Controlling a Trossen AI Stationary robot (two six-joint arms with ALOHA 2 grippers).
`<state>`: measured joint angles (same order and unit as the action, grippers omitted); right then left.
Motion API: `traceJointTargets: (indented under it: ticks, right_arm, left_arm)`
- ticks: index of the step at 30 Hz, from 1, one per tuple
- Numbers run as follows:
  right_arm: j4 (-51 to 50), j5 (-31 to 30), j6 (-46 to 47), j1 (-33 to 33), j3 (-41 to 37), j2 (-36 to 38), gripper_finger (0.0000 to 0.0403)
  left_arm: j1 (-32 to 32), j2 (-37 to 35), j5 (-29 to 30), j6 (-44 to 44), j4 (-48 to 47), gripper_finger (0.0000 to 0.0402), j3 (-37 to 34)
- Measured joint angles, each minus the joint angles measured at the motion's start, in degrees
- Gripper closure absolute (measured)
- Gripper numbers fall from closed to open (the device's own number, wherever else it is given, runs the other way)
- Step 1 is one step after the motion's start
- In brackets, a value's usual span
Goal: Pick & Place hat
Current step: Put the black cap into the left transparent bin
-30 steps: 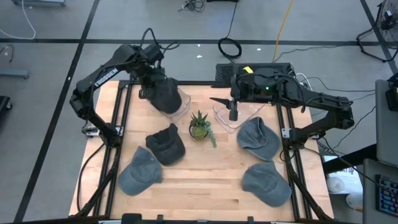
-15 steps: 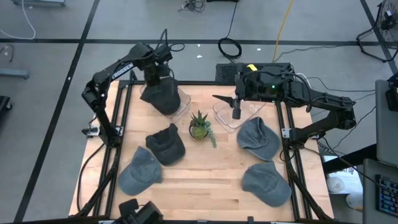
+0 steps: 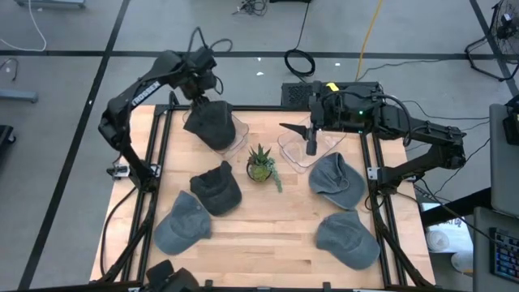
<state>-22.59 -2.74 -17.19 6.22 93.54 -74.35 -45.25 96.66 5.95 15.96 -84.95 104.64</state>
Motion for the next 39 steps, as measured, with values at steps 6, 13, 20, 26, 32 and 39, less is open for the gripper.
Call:
traceJointTargets:
  ticks: [6, 13, 20, 26, 32, 39]
  right_arm:
    - [0.0, 0.0, 0.0, 0.0, 0.0, 0.0, 0.023]
    - [-0.4, 0.0, 0.0, -0.1, 0.0, 0.0, 0.0231]
    - [-0.4, 0.0, 0.0, -0.3, 0.0, 0.0, 0.0232]
    - [-0.4, 0.0, 0.0, -0.3, 0.0, 0.0, 0.0232]
    - [-0.4, 0.0, 0.0, -0.3, 0.0, 0.0, 0.023]
    - [-0.9, 0.0, 0.6, -0.3, 0.0, 0.0, 0.0229]
  left_arm:
    - [0.2, -2.8, -7.7, -1.6, 1.0, 0.015, 6.0]
    - [0.4, -6.8, -16.6, -5.6, 4.9, 0.0139, 11.8]
    - [1.5, -12.6, -20.9, -10.3, 9.9, 0.0155, 13.2]
    - [3.8, -17.5, -21.1, -13.8, 12.8, 0.0166, 13.3]
    - [6.6, -21.4, -20.9, -18.1, 12.9, 0.0163, 13.3]
    - [14.9, -23.8, -18.6, -27.7, 11.0, 0.0177, 13.3]
